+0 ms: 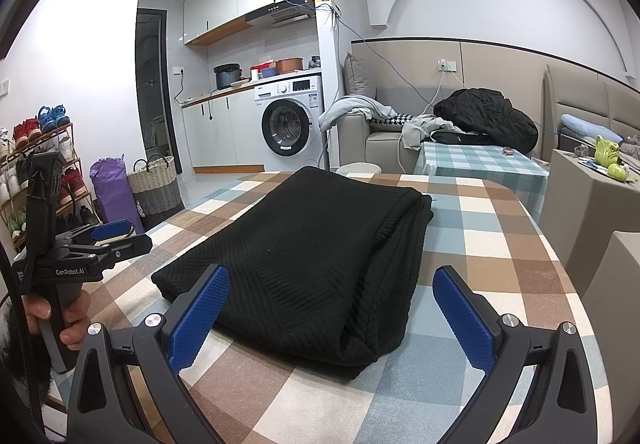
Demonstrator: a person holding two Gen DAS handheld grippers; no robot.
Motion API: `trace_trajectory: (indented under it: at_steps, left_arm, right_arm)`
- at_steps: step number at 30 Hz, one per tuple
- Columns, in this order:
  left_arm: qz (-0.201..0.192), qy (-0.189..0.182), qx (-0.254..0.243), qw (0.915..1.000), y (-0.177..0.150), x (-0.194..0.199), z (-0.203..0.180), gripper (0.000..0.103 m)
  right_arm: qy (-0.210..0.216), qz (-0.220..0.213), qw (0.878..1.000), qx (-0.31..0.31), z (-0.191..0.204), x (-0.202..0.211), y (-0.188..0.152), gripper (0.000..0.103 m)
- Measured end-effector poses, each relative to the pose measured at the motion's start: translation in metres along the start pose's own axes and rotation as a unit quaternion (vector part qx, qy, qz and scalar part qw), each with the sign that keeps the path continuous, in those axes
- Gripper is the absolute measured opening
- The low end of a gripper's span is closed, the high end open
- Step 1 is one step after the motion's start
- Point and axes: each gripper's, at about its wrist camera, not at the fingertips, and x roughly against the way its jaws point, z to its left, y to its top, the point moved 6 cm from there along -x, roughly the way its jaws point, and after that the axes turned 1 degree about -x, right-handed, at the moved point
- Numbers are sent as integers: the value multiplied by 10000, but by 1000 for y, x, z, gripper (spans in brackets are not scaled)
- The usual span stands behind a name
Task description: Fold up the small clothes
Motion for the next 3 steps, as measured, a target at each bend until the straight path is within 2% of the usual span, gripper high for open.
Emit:
trace_trajectory:
  at_steps: [3]
  left_arm:
    - [18, -5, 29, 10000, -1, 0, 1, 102]
  right_arm:
    - [0, 1, 10000, -3, 0, 0, 0, 103]
